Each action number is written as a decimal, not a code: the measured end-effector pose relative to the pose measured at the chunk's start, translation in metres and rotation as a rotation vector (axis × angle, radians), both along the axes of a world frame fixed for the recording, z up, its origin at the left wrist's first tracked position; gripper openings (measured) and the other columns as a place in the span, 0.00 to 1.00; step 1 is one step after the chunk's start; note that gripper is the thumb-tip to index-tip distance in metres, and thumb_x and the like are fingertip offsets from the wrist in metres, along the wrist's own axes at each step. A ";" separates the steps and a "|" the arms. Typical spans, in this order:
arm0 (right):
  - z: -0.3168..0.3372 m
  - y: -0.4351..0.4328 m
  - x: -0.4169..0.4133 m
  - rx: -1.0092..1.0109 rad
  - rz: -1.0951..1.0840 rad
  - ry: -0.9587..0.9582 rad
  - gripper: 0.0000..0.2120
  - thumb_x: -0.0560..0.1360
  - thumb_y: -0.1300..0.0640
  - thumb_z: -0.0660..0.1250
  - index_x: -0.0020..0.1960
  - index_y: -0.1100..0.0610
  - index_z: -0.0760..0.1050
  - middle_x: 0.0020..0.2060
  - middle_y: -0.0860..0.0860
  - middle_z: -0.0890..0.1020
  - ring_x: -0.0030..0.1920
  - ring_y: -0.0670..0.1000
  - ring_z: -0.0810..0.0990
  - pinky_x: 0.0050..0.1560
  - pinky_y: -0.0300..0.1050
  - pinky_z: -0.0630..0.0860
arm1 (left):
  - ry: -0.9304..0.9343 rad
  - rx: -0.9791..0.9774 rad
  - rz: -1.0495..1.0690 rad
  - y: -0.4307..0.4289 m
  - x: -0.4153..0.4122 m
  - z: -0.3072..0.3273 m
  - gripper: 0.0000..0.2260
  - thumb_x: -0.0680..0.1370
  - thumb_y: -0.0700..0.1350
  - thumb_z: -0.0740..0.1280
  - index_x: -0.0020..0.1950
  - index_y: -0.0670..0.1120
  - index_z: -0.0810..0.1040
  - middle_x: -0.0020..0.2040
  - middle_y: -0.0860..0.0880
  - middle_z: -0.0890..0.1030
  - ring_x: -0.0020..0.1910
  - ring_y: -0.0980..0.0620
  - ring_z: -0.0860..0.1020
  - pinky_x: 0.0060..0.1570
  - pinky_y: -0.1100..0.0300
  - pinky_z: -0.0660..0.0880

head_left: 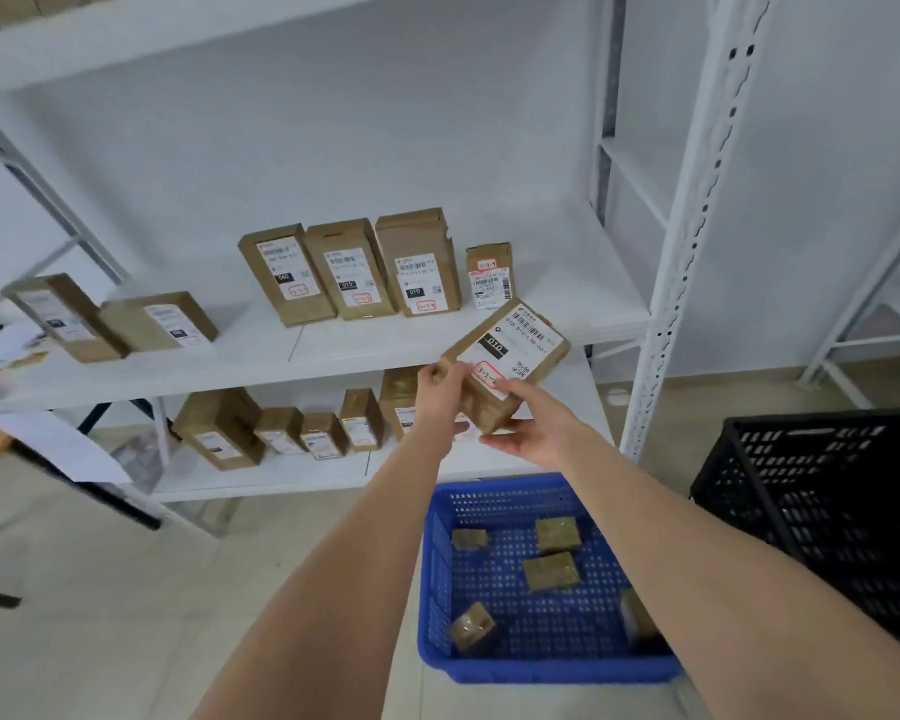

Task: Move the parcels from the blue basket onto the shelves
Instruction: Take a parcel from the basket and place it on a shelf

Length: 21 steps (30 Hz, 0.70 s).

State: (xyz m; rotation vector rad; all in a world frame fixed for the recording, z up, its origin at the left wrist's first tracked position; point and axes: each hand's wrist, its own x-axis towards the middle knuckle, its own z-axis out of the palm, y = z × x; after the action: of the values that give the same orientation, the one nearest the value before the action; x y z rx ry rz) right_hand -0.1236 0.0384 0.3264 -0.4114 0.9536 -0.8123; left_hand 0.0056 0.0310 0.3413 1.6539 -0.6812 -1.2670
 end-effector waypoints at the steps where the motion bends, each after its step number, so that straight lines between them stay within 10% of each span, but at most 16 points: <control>1: 0.003 -0.001 0.001 -0.011 -0.021 -0.016 0.12 0.73 0.60 0.71 0.54 0.55 0.74 0.57 0.61 0.78 0.58 0.61 0.79 0.54 0.58 0.79 | -0.026 -0.004 -0.009 -0.001 0.005 0.004 0.23 0.75 0.51 0.67 0.68 0.48 0.66 0.57 0.46 0.77 0.55 0.46 0.77 0.57 0.45 0.75; 21: 0.045 -0.009 0.099 -0.114 -0.075 0.112 0.21 0.72 0.72 0.67 0.63 0.61 0.71 0.55 0.60 0.79 0.54 0.59 0.79 0.52 0.56 0.81 | -0.346 -0.142 -0.214 -0.006 0.130 0.059 0.20 0.78 0.55 0.64 0.65 0.44 0.74 0.61 0.46 0.79 0.59 0.46 0.77 0.62 0.49 0.73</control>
State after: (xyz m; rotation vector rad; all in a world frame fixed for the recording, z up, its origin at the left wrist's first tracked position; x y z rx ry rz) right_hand -0.0246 0.0297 0.3714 -0.5263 1.0346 -0.9225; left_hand 0.1358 0.0252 0.3999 1.7329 -1.1574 -1.0565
